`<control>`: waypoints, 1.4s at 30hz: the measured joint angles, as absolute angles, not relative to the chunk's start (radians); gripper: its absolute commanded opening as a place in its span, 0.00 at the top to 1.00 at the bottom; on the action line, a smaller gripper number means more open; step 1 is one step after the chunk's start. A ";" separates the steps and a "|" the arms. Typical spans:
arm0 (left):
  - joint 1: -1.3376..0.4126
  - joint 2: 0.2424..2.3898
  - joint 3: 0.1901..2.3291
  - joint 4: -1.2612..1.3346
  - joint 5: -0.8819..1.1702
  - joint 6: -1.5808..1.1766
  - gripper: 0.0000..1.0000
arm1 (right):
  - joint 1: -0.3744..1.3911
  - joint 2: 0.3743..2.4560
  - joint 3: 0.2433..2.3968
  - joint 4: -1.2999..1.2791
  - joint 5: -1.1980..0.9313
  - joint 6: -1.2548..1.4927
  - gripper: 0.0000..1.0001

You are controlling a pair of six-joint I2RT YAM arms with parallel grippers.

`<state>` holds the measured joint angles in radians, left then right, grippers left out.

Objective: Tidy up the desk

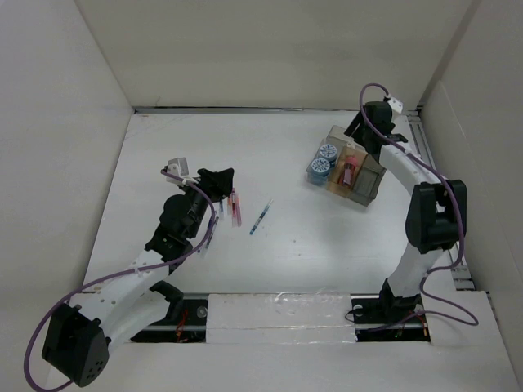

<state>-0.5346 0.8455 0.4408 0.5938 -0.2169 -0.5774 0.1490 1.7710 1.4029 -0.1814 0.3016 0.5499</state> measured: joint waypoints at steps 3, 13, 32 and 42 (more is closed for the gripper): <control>-0.535 0.846 0.441 0.594 -0.217 -0.577 0.46 | 0.087 1.844 1.435 -0.185 0.287 0.559 0.38; -0.535 0.850 0.441 0.594 -0.216 -0.577 0.46 | 0.039 1.935 1.488 -0.217 0.266 0.561 0.36; -0.535 0.839 0.441 0.593 -0.218 -0.578 0.46 | 0.055 1.921 1.466 -0.201 0.263 0.526 0.51; -0.537 0.779 0.438 0.569 -0.306 -0.609 0.47 | 0.522 1.713 1.298 -0.164 0.287 0.519 0.64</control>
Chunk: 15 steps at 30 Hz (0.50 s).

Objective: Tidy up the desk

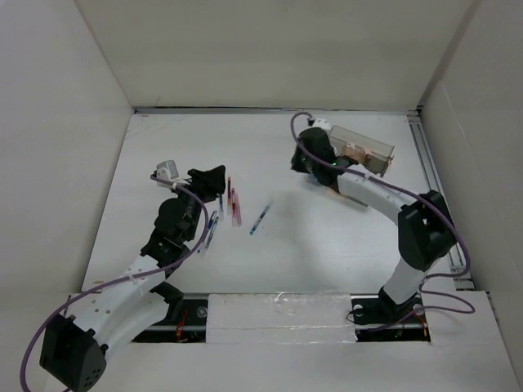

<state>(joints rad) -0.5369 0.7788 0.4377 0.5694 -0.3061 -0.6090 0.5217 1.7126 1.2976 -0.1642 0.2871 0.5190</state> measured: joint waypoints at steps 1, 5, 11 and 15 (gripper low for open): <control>-0.537 0.774 0.438 0.563 -0.327 -0.622 0.46 | 0.579 1.715 1.292 -0.167 0.282 0.518 0.58; -0.537 0.768 0.438 0.531 -0.399 -0.674 0.46 | 0.747 1.757 1.276 -0.204 0.254 0.521 0.46; -0.537 0.769 0.438 0.510 -0.419 -0.691 0.46 | 0.821 1.863 1.275 -0.251 0.206 0.543 0.46; -0.537 0.772 0.438 0.506 -0.411 -0.689 0.46 | 0.820 1.903 1.276 -0.276 0.198 0.562 0.49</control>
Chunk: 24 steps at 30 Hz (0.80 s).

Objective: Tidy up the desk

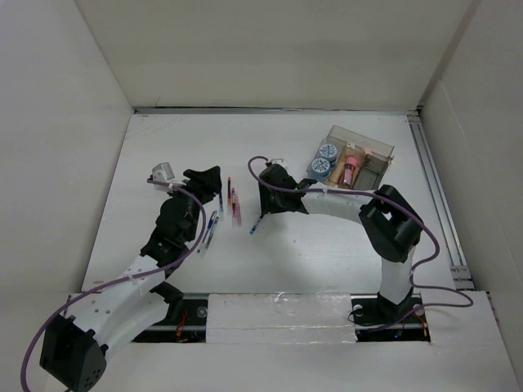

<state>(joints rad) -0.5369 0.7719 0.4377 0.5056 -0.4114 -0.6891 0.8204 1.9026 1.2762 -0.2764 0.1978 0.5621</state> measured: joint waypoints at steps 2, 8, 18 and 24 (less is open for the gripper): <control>-0.537 0.772 0.438 0.505 -0.407 -0.689 0.46 | 0.822 1.913 1.277 -0.283 0.197 0.573 0.51; -0.537 0.772 0.438 0.505 -0.392 -0.686 0.46 | 0.826 1.931 1.280 -0.286 0.197 0.596 0.53; -0.537 0.777 0.438 0.506 -0.377 -0.678 0.46 | 0.826 1.983 1.327 -0.289 0.201 0.603 0.80; -0.537 0.779 0.438 0.506 -0.374 -0.677 0.46 | 0.826 1.948 1.272 -0.274 0.201 0.615 0.97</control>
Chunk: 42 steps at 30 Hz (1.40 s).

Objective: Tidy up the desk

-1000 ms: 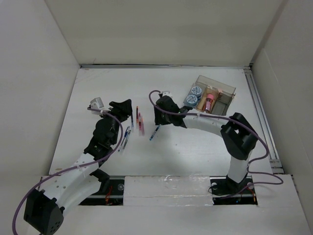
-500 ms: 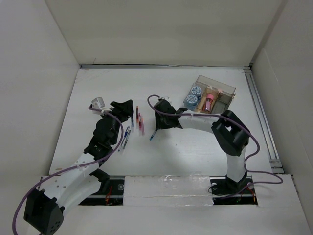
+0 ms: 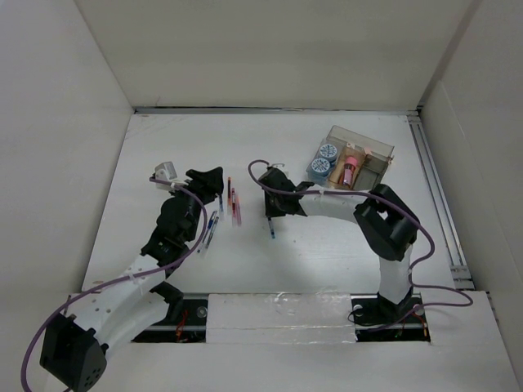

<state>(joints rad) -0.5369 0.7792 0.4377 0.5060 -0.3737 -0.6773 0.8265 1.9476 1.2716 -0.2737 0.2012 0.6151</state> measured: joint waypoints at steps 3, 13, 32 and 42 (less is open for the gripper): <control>-0.537 0.788 0.438 0.507 -0.372 -0.677 0.46 | 0.824 1.907 1.222 -0.279 0.200 0.620 1.00; -0.537 0.801 0.438 0.516 -0.344 -0.678 0.46 | 0.683 1.643 1.199 -0.313 0.265 0.594 0.98; -0.537 0.850 0.438 0.535 -0.277 -0.682 0.47 | 0.067 1.565 1.103 -0.285 0.441 0.564 0.98; -0.537 0.874 0.438 0.540 -0.270 -0.682 0.47 | 0.059 1.669 1.111 -0.281 0.455 0.542 0.60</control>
<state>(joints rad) -0.5369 0.8742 0.4381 0.5404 -0.2699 -0.6819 0.0593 1.6688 1.1107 -0.2806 0.4549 0.5423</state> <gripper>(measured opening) 0.537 0.209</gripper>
